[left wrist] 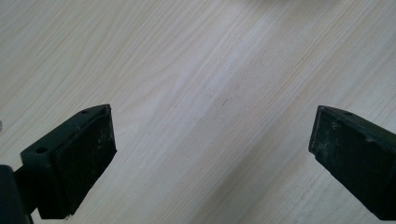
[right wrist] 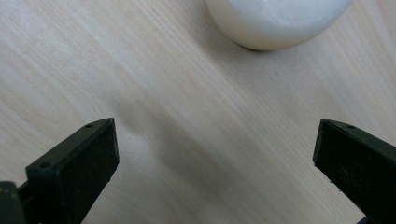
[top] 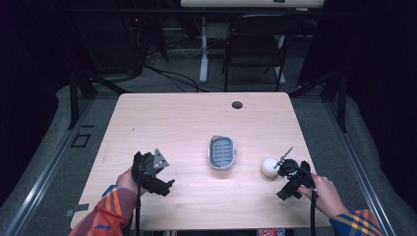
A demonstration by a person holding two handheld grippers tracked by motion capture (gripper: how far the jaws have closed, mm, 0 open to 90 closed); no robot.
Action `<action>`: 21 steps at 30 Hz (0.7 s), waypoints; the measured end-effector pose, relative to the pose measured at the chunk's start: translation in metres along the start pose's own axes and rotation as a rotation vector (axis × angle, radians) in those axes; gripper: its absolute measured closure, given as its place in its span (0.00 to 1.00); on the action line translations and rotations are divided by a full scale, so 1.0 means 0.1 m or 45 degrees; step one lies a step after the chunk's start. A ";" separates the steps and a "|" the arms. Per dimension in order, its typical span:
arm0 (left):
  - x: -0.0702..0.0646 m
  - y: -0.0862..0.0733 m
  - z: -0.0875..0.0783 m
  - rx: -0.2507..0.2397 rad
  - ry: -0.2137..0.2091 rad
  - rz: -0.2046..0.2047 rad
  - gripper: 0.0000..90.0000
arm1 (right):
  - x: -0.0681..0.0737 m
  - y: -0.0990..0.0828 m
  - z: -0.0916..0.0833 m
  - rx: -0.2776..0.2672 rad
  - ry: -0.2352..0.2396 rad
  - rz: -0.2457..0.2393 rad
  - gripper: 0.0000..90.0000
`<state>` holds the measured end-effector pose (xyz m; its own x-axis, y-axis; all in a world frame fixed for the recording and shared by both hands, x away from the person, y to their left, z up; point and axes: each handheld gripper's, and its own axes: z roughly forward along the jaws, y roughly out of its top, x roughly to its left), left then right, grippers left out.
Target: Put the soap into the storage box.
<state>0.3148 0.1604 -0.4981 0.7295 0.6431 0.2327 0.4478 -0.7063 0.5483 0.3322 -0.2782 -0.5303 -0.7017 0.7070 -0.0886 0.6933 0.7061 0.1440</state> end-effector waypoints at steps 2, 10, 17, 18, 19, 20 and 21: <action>0.00 0.00 0.00 -0.002 -0.001 0.001 0.01 | -0.02 0.01 -0.03 0.019 -0.008 -0.017 0.00; 0.01 -0.01 -0.01 -0.011 -0.005 -0.012 0.00 | 0.01 0.03 -0.02 -0.028 -0.004 0.001 0.00; 0.01 -0.01 -0.01 -0.012 -0.005 -0.014 0.00 | 0.00 0.02 -0.05 -0.064 -0.006 0.002 0.00; 0.00 -0.01 -0.01 -0.011 -0.004 -0.014 0.00 | -0.02 0.02 -0.07 -0.051 -0.006 -0.013 0.00; 0.00 -0.01 -0.01 -0.011 -0.005 -0.013 0.00 | -0.02 0.03 -0.08 -0.045 -0.005 -0.019 0.00; 0.00 -0.01 -0.01 -0.012 -0.006 -0.013 0.00 | 0.00 0.02 -0.06 -0.076 -0.007 0.003 0.00; 0.00 -0.01 -0.01 -0.014 -0.008 -0.012 0.00 | -0.01 0.03 -0.06 -0.059 -0.006 -0.012 0.00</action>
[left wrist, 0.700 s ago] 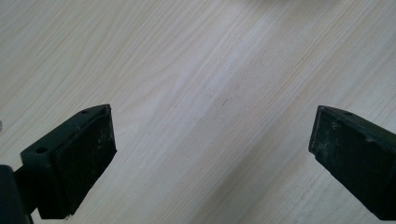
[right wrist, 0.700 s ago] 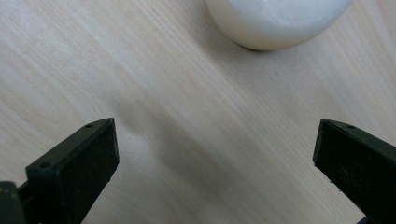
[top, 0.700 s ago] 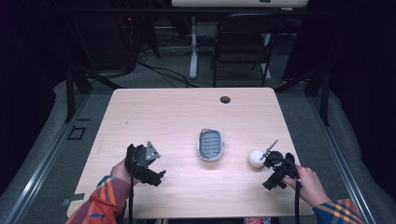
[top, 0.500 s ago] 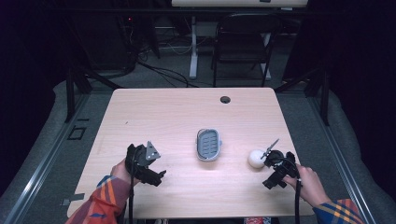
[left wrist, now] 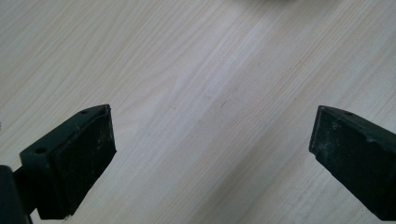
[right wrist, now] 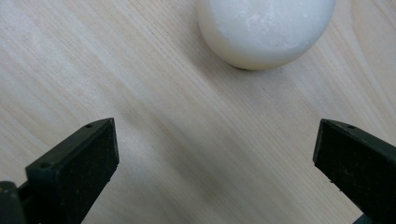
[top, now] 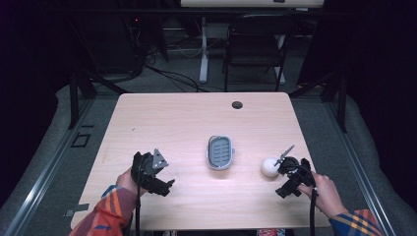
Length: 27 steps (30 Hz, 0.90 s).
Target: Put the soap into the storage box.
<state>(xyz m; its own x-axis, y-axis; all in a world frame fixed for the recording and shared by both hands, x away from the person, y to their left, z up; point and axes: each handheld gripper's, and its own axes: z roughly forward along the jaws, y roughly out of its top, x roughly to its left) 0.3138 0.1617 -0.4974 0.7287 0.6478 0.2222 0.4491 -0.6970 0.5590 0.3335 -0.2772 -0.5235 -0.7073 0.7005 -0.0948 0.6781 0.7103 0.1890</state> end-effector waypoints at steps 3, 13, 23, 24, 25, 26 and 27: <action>0.00 0.00 0.01 0.003 0.001 -0.001 0.00 | 0.00 0.00 -0.01 0.004 -0.008 -0.002 0.00; 0.00 0.00 0.00 0.002 0.003 -0.003 0.00 | 0.01 0.03 -0.06 -0.050 -0.024 0.001 0.00; 0.01 0.00 0.01 0.006 0.002 -0.006 0.00 | -0.05 0.19 -0.05 -0.059 -0.025 0.006 0.00; 0.01 0.00 0.01 0.006 0.000 -0.010 0.00 | -0.05 0.20 -0.05 -0.061 -0.048 0.013 0.00; 0.01 0.00 0.01 0.007 0.000 -0.008 0.00 | -0.06 0.21 -0.03 -0.070 -0.032 0.022 0.00; 0.01 0.00 0.02 0.008 0.000 -0.009 0.00 | -0.07 0.22 -0.02 -0.088 -0.026 0.036 0.00; 0.01 0.00 0.02 0.008 0.000 -0.009 0.00 | -0.09 0.23 -0.02 -0.100 -0.016 0.044 0.00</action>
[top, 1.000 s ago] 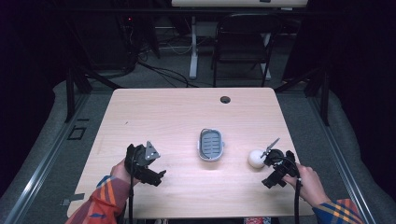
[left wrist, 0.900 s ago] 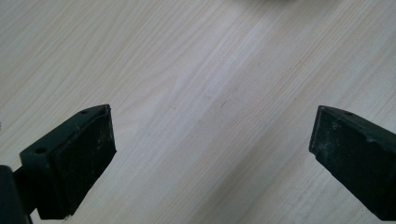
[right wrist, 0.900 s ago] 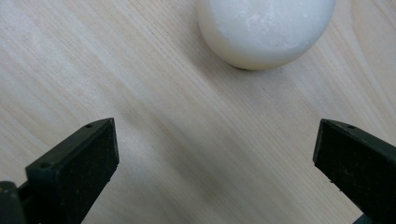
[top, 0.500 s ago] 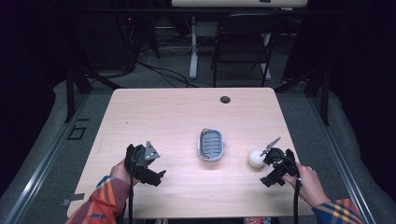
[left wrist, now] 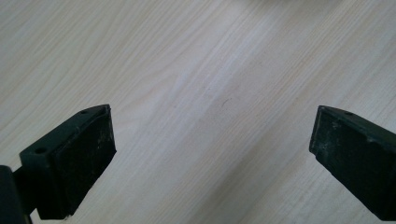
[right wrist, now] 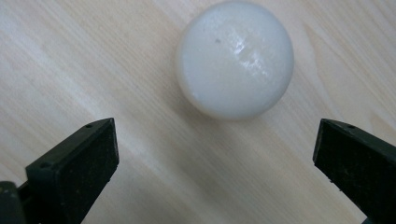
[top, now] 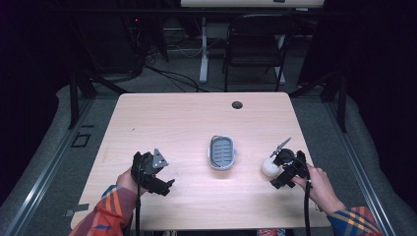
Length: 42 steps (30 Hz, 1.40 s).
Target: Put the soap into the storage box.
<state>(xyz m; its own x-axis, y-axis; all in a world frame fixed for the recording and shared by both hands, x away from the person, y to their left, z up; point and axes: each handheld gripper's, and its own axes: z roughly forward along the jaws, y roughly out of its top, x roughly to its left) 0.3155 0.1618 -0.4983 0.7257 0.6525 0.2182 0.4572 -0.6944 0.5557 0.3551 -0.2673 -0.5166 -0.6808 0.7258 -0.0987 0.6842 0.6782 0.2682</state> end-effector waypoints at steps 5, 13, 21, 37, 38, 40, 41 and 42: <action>0.00 0.00 0.00 -0.002 -0.002 -0.001 0.00 | -0.06 0.08 0.03 0.018 0.005 -0.015 0.00; 0.00 0.00 0.01 0.005 0.000 0.003 0.00 | -0.14 0.16 0.15 0.019 0.062 -0.020 0.00; 0.00 0.00 0.00 0.007 -0.001 0.006 0.00 | -0.20 0.25 0.19 0.079 0.078 -0.060 0.00; 0.00 0.00 0.01 0.008 -0.002 -0.001 0.00 | -0.18 0.43 0.39 0.191 0.083 -0.135 0.00; 0.00 0.00 0.01 0.008 0.000 -0.003 0.00 | -0.17 0.43 0.41 0.184 0.102 -0.115 0.00; 0.00 0.00 0.01 0.007 0.001 -0.001 0.00 | -0.18 0.45 0.41 0.204 0.091 -0.129 0.00; 0.00 0.00 0.01 0.007 0.001 -0.001 0.00 | -0.18 0.45 0.41 0.204 0.091 -0.129 0.00; 0.00 0.00 0.01 0.006 0.001 -0.001 0.00 | -0.18 0.44 0.42 0.184 0.098 -0.111 0.00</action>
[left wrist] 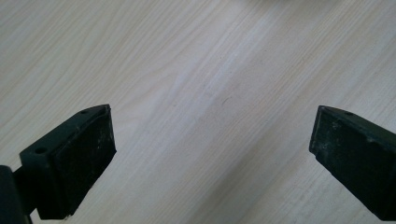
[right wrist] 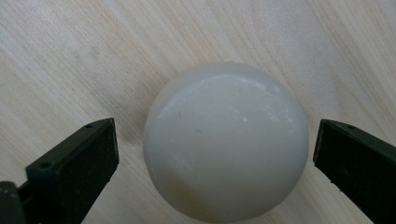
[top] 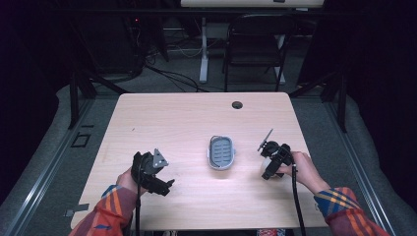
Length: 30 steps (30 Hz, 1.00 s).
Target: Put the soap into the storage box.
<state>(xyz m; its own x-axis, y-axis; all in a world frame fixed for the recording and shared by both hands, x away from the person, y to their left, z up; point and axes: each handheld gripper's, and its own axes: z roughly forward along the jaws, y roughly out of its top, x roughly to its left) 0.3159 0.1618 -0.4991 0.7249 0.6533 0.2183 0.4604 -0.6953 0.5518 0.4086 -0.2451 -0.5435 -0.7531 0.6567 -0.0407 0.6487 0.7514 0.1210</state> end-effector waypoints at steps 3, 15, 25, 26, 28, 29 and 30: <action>0.00 0.00 0.00 0.002 0.001 0.003 0.00 | 0.00 0.01 -0.02 0.010 -0.028 -0.003 0.08; 0.00 0.00 0.00 0.008 -0.002 0.002 0.00 | -0.02 0.02 -0.01 0.037 -0.036 0.008 0.22; 0.00 0.01 0.00 0.012 -0.011 0.006 0.00 | 0.00 0.03 -0.03 0.049 -0.045 -0.022 0.26; 0.00 0.01 0.00 0.011 -0.011 0.007 0.00 | 0.02 0.02 -0.02 0.010 -0.038 0.002 0.27; 0.00 0.00 0.00 0.006 -0.003 0.008 0.00 | 0.02 0.02 -0.04 0.013 -0.049 -0.012 0.27; 0.00 0.00 0.00 0.006 -0.004 0.008 0.00 | 0.02 0.02 -0.05 0.015 -0.052 -0.012 0.27; 0.00 0.00 0.00 0.006 -0.004 0.010 0.00 | 0.03 0.02 -0.06 0.010 -0.037 -0.008 0.27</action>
<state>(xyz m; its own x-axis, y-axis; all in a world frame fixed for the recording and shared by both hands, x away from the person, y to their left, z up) 0.3158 0.1612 -0.4988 0.7300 0.6471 0.2199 0.4573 -0.7016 0.5465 0.4075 -0.2418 -0.5373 -0.7538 0.6533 -0.0704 0.6446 0.7561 0.1131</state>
